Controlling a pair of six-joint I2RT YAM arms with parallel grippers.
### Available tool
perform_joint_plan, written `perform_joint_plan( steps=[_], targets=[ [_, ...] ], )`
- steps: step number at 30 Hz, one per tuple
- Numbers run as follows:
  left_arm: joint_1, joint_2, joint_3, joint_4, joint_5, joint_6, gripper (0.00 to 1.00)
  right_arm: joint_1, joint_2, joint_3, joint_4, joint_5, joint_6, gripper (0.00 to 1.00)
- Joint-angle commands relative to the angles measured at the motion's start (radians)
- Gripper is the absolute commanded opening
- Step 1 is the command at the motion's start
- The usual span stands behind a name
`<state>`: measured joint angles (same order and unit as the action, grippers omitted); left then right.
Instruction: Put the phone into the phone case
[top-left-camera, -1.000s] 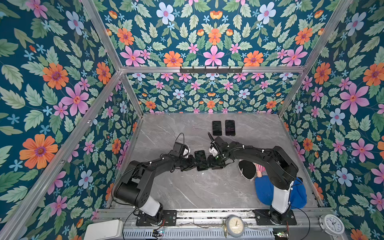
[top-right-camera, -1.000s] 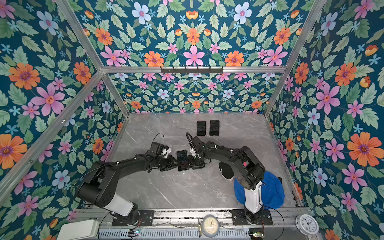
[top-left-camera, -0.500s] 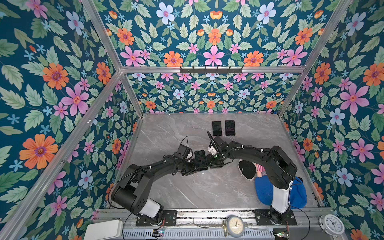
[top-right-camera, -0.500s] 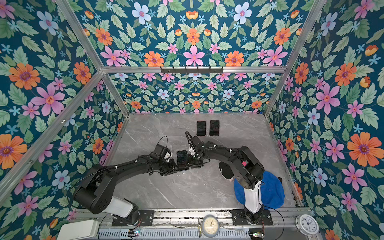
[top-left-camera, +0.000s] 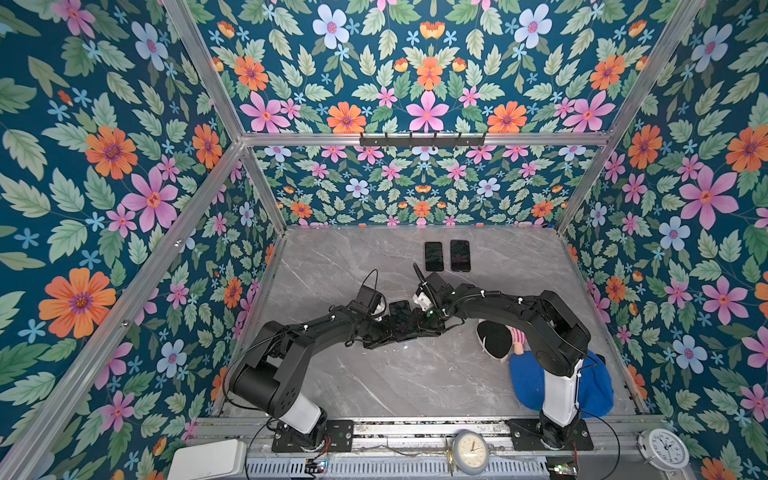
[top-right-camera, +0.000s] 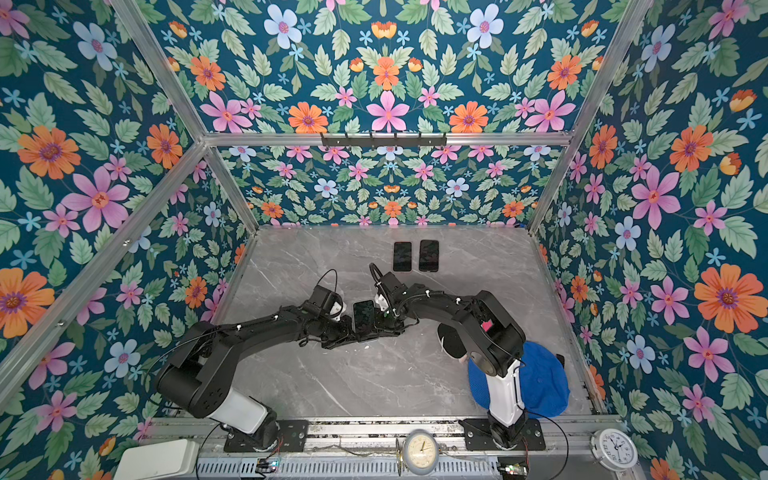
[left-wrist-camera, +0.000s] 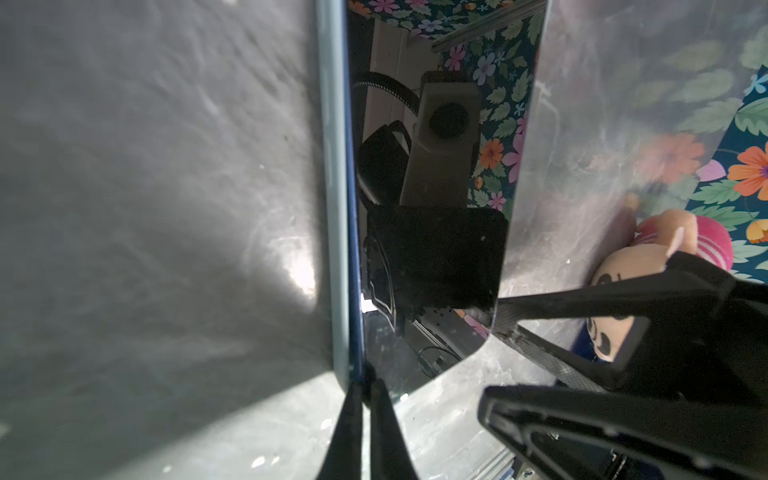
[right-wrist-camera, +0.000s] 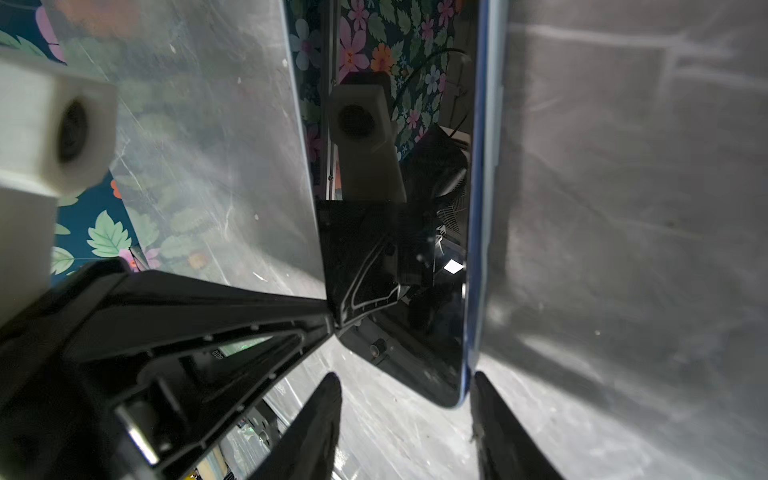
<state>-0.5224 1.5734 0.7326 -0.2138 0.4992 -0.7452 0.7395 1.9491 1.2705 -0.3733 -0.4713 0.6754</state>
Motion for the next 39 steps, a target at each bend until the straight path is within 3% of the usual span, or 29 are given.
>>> perform_joint_plan(
  steps=[1,20,25,29,39],
  targets=[
    [-0.004,0.026,-0.010,-0.028,-0.049,0.025,0.04,0.010,0.006,0.007,0.011,-0.021,-0.002,0.50],
    [-0.002,0.050,-0.018,-0.031,-0.059,0.045,0.01,0.047,0.026,0.038,-0.024,0.011,-0.028,0.44],
    [-0.004,-0.004,0.035,-0.135,-0.127,0.085,0.18,0.049,0.021,0.058,-0.083,0.066,-0.052,0.44],
    [-0.004,-0.019,0.066,-0.191,-0.163,0.108,0.26,0.049,0.013,0.063,-0.093,0.082,-0.059,0.44],
    [-0.019,0.008,0.058,-0.152,-0.129,0.104,0.28,0.048,0.014,0.068,-0.092,0.079,-0.059,0.44]
  ],
)
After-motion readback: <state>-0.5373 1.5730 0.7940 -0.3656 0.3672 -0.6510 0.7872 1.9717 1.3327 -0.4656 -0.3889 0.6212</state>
